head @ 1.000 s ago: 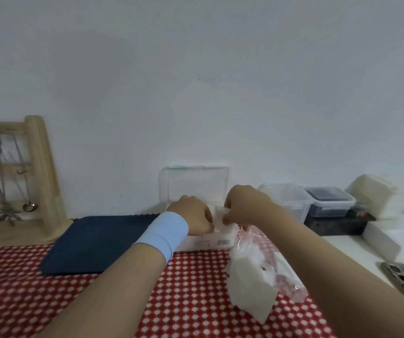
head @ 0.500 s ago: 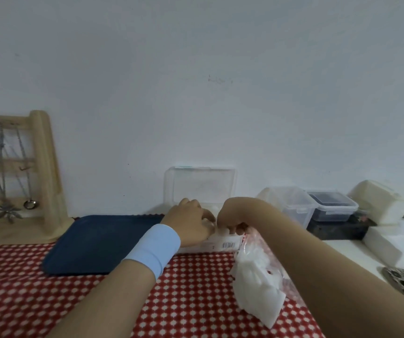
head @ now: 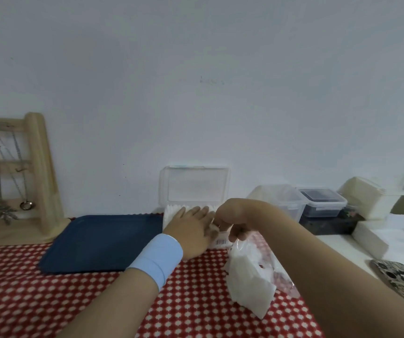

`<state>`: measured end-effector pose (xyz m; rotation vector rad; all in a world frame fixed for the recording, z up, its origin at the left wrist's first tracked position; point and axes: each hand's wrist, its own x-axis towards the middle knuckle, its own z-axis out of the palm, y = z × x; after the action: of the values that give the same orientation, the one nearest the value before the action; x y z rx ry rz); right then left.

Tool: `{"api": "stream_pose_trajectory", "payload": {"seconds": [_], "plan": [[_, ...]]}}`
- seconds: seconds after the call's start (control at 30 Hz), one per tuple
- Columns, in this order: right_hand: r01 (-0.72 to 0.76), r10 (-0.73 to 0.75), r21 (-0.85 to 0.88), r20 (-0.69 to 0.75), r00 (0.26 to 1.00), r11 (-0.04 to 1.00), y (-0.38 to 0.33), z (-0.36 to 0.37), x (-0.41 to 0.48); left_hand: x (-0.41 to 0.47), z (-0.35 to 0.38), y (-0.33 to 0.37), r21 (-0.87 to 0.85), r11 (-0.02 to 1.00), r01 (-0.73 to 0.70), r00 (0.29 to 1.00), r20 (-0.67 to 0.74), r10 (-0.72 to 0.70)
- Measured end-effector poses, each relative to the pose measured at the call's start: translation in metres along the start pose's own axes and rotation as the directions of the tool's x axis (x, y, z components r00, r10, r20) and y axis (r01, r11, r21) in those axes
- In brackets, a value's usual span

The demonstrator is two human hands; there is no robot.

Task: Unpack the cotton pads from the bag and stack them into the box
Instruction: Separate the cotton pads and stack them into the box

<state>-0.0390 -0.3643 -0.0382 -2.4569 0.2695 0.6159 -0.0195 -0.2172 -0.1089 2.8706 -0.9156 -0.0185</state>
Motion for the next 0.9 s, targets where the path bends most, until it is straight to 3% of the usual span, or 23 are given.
{"api": "stream_pose_trajectory", "payload": {"seconds": [0.13, 0.23, 0.3, 0.37, 0.47, 0.57, 0.63, 0.77, 0.9], "plan": [[0.093, -0.092, 0.006, -0.105, 0.99, 0.996, 0.012, -0.01, -0.014, 0.0, -0.006, 0.006, -0.026, 0.999, 0.047, 0.999, 0.011, -0.046], [0.235, -0.258, -0.117, -0.247, 0.934, 0.965, 0.027, -0.022, -0.033, -0.01, -0.016, 0.012, -0.105, 0.994, 0.033, 0.972, -0.228, -0.057], [0.296, -0.331, -0.176, -0.226, 0.916, 0.939, 0.037, -0.022, -0.048, -0.02, -0.018, 0.022, -0.185, 0.983, 0.008, 0.932, -0.354, -0.074], [0.321, -0.352, -0.237, -0.103, 0.93, 0.917, 0.046, -0.017, -0.064, -0.031, -0.019, 0.035, -0.322, 0.947, 0.002, 0.945, -0.31, -0.107], [0.305, -0.302, -0.41, 0.074, 0.951, 0.86, 0.059, 0.0, -0.079, -0.046, -0.009, 0.051, -0.459, 0.887, 0.056, 0.984, -0.124, -0.126], [0.268, -0.304, -0.596, 0.041, 0.952, 0.757, 0.069, 0.016, -0.082, -0.059, 0.005, 0.059, -0.49, 0.868, 0.08, 0.993, -0.041, -0.115], [0.295, -0.341, -0.561, 0.024, 0.94, 0.774, 0.073, 0.021, -0.079, -0.066, 0.01, 0.062, -0.538, 0.838, 0.09, 0.991, -0.039, -0.132], [0.336, -0.419, -0.466, -0.082, 0.904, 0.818, 0.072, 0.014, -0.076, -0.077, 0.013, 0.065, -0.753, 0.651, 0.098, 0.986, -0.015, -0.166], [0.431, -0.49, -0.287, -0.176, 0.854, 0.855, 0.063, 0.012, -0.073, -0.08, 0.013, 0.065, -0.849, 0.516, 0.113, 0.974, -0.009, -0.228]]}}
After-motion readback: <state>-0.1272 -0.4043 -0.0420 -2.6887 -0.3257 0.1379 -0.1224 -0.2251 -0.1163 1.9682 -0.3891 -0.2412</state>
